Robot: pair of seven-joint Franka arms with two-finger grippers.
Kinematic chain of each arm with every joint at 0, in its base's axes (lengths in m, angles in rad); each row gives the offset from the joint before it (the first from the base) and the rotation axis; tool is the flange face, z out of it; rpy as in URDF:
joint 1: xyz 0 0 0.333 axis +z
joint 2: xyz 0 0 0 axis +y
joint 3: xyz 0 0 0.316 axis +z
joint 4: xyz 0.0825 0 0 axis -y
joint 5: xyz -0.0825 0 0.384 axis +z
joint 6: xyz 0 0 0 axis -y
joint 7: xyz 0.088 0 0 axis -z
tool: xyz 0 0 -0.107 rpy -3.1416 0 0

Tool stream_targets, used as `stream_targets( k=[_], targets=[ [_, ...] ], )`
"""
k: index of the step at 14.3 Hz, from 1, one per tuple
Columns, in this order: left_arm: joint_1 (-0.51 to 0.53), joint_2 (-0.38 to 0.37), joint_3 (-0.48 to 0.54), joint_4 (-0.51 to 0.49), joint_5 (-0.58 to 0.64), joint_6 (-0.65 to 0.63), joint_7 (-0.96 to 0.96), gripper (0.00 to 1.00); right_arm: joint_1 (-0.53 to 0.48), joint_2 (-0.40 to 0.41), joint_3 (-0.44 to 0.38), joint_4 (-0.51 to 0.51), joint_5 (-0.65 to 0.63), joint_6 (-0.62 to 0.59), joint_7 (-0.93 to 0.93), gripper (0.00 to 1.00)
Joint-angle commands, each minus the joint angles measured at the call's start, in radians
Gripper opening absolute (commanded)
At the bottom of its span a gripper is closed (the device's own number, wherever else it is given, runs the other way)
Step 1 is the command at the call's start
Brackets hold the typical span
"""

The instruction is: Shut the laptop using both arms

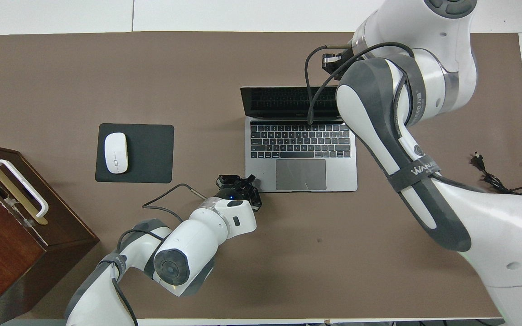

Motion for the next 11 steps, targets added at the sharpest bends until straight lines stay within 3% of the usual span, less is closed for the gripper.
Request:
stream_targets(
  k=[1,3,6,8,11],
  targets=[
    [-0.022,0.049,0.017,0.011,0.015,0.053,0.011,0.00,-0.022,-0.045,0.008,-0.061,0.058,-0.034,0.026,0.00],
    [-0.027,0.066,0.018,0.009,0.015,0.085,0.011,0.00,-0.023,-0.069,0.007,-0.097,0.076,-0.082,0.036,0.00],
    [-0.027,0.067,0.018,0.009,0.015,0.085,0.011,0.00,-0.029,-0.126,0.008,-0.219,0.082,-0.073,0.046,0.00],
    [-0.024,0.067,0.018,0.002,0.015,0.088,0.026,0.00,-0.037,-0.143,0.007,-0.257,0.151,-0.071,0.051,0.00],
    [-0.013,0.071,0.018,0.003,0.015,0.091,0.072,0.00,-0.037,-0.168,0.007,-0.311,0.158,-0.068,0.071,0.00]
  ],
)
